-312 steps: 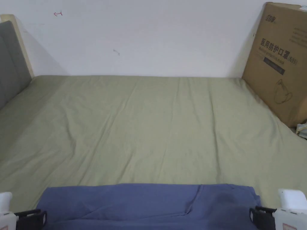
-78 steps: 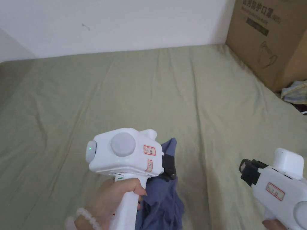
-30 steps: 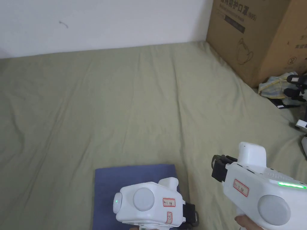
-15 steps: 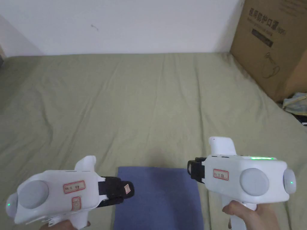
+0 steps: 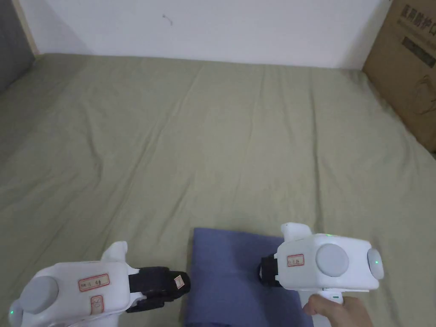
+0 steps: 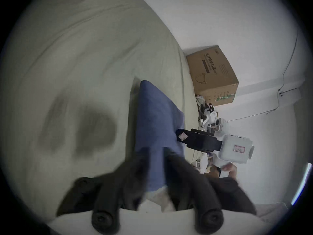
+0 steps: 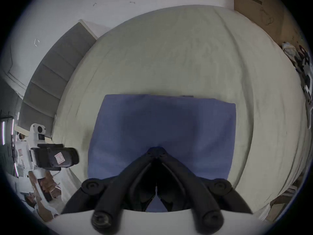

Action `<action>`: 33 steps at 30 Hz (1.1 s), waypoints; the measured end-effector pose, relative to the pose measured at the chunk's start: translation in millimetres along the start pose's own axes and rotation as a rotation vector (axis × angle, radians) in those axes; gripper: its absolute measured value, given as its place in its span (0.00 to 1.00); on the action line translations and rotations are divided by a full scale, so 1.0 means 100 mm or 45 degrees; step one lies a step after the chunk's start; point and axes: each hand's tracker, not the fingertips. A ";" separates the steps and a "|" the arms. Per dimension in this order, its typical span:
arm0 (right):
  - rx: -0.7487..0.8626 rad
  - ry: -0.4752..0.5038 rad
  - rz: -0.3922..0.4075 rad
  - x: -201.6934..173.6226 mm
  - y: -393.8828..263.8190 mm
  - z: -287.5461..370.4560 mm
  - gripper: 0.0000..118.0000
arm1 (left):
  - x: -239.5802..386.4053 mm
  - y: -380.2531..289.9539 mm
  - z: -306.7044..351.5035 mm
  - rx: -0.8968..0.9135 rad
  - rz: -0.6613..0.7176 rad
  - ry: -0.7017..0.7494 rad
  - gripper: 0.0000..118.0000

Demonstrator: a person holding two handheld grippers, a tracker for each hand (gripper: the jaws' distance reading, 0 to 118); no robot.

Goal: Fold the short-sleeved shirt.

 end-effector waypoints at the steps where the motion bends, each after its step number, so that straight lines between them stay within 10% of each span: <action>1: -0.001 0.000 0.001 0.00 0.00 0.00 0.01 | -0.03 0.03 -0.04 0.005 0.025 0.006 0.67; 9: 0.009 0.023 -0.044 0.04 -0.04 0.01 0.01 | -0.11 0.28 -0.62 -0.103 0.106 -0.130 0.96; 18: -0.001 0.068 -0.093 0.12 -0.03 -0.02 0.01 | -0.11 0.37 -1.11 -0.203 0.079 -0.320 0.98; 20: 0.001 0.065 -0.081 0.12 -0.03 -0.02 0.01 | -0.12 0.37 -1.07 -0.206 0.069 -0.311 0.81; 22: 0.004 0.058 -0.071 0.11 -0.04 0.01 0.01 | -0.20 0.40 -1.03 -0.212 0.067 -0.201 0.23; 33: 0.369 -0.073 -0.035 -0.18 0.07 0.57 0.01 | -0.13 0.50 -0.61 -0.202 -0.014 -0.046 0.22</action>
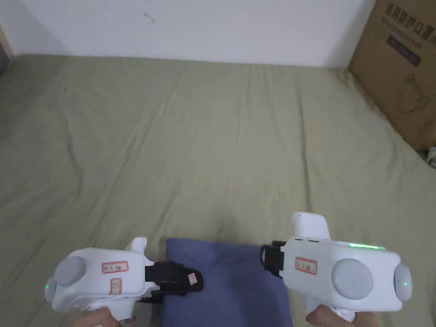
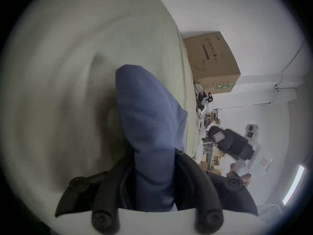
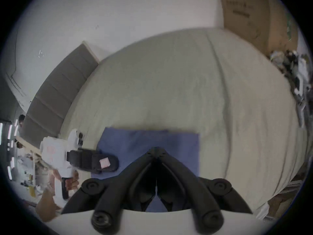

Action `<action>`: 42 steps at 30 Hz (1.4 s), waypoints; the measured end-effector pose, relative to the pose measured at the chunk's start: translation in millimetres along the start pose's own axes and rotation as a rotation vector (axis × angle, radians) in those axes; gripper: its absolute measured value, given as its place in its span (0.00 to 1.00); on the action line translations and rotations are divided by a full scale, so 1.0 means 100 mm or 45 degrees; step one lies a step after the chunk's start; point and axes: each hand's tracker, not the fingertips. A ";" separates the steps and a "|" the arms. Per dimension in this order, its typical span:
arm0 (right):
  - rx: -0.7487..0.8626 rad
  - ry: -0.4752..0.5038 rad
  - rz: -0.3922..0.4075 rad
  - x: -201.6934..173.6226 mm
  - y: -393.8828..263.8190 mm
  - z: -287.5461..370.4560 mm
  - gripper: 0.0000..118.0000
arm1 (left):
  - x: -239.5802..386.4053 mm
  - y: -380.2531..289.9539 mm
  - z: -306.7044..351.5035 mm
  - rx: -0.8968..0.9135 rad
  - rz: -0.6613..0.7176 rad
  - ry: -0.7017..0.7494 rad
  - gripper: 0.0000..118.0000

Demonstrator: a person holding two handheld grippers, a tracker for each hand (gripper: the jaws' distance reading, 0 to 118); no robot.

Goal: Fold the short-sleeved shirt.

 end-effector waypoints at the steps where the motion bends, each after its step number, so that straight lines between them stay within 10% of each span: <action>1: 0.071 -0.030 0.019 -0.06 0.03 0.06 0.01 | -0.02 0.03 0.11 0.009 -0.016 0.029 0.22; 15: 0.705 -0.164 0.284 -1.37 0.03 0.54 0.01 | -0.41 0.38 2.42 0.142 -0.115 0.697 0.23; 30: 0.588 -0.114 0.325 -1.88 -0.17 0.06 0.01 | -0.98 0.69 3.63 0.143 -0.260 1.302 0.24; 36: 0.506 -0.110 0.349 -1.87 -0.19 -0.07 0.01 | -1.03 0.67 3.72 0.295 -0.245 1.332 0.86; 42: 0.476 -0.086 0.332 -1.78 -0.19 -0.04 0.01 | -0.84 0.55 3.71 0.443 -0.150 1.177 0.84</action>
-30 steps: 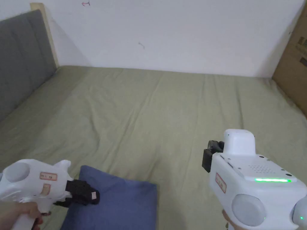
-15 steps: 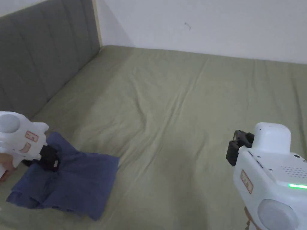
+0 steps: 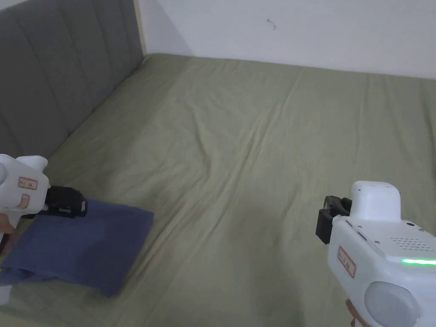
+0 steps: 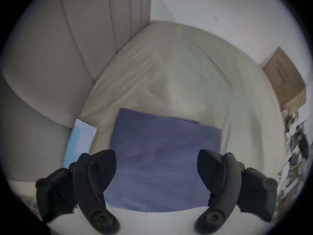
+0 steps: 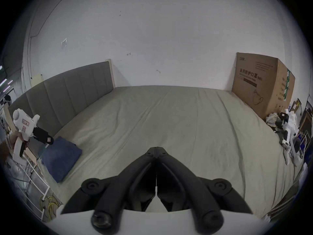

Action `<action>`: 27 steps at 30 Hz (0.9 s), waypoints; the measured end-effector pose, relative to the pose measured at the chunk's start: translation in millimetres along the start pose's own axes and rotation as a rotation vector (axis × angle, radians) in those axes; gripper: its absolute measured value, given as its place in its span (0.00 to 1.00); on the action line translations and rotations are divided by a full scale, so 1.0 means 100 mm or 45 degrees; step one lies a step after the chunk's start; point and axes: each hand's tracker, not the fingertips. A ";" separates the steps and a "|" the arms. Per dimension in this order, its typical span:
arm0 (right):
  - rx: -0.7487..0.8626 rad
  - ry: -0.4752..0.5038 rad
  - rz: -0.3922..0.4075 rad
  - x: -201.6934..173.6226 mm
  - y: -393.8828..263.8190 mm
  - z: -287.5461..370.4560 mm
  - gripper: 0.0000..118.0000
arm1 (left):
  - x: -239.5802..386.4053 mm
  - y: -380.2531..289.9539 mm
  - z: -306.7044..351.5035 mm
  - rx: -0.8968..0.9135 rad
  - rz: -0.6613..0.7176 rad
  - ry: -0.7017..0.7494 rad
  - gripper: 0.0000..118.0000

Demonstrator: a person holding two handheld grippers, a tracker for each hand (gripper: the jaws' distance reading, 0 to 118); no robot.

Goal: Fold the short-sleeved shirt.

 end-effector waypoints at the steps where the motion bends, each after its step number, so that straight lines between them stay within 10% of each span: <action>1: 0.001 0.000 -0.001 0.02 0.00 0.02 0.01 | 0.06 -0.03 0.04 0.008 0.045 -0.059 0.77; 6: 0.012 0.005 -0.038 0.18 0.01 0.12 0.01 | 0.61 -0.28 0.27 0.055 0.038 -0.218 0.00; 11: 0.035 -0.019 -0.071 0.40 -0.01 0.28 0.01 | 1.46 -0.65 0.55 0.129 -0.196 -0.162 0.00; 27: 0.230 -0.153 -0.114 1.19 0.30 0.84 0.01 | 3.16 -1.16 1.71 0.810 -0.088 -0.270 0.00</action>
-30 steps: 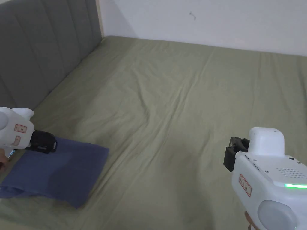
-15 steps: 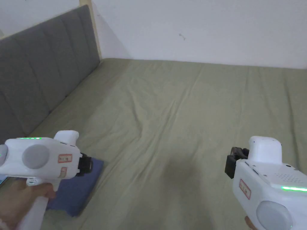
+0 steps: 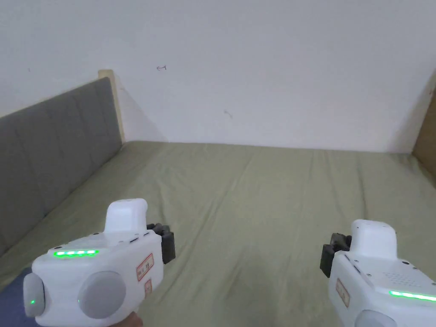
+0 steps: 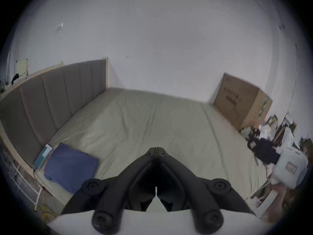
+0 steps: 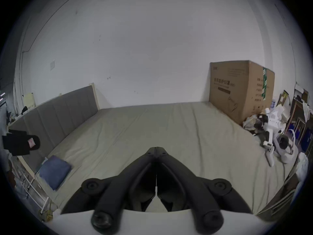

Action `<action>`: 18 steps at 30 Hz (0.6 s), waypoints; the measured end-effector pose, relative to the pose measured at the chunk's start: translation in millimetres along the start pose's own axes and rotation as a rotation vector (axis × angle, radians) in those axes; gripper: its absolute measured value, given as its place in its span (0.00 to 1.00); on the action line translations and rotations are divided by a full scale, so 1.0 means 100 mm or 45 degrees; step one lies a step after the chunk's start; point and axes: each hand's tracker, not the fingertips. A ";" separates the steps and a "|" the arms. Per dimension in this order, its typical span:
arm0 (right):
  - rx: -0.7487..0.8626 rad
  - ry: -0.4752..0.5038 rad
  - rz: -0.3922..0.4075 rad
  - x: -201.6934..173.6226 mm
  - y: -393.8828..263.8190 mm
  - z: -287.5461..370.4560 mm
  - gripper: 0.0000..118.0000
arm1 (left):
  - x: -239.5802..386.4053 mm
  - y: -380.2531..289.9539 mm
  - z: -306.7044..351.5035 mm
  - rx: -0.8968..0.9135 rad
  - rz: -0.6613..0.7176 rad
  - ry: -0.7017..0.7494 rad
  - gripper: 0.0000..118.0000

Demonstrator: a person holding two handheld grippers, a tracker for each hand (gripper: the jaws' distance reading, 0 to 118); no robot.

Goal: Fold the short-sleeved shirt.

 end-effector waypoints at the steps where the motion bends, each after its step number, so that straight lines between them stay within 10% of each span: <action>1: 0.014 -0.004 -0.004 0.02 0.04 0.00 0.01 | 0.06 0.05 0.01 0.000 -0.046 0.030 0.00; 18: 0.243 -0.022 0.072 0.15 0.83 0.33 0.01 | 0.81 0.51 0.26 0.325 -0.301 0.148 0.00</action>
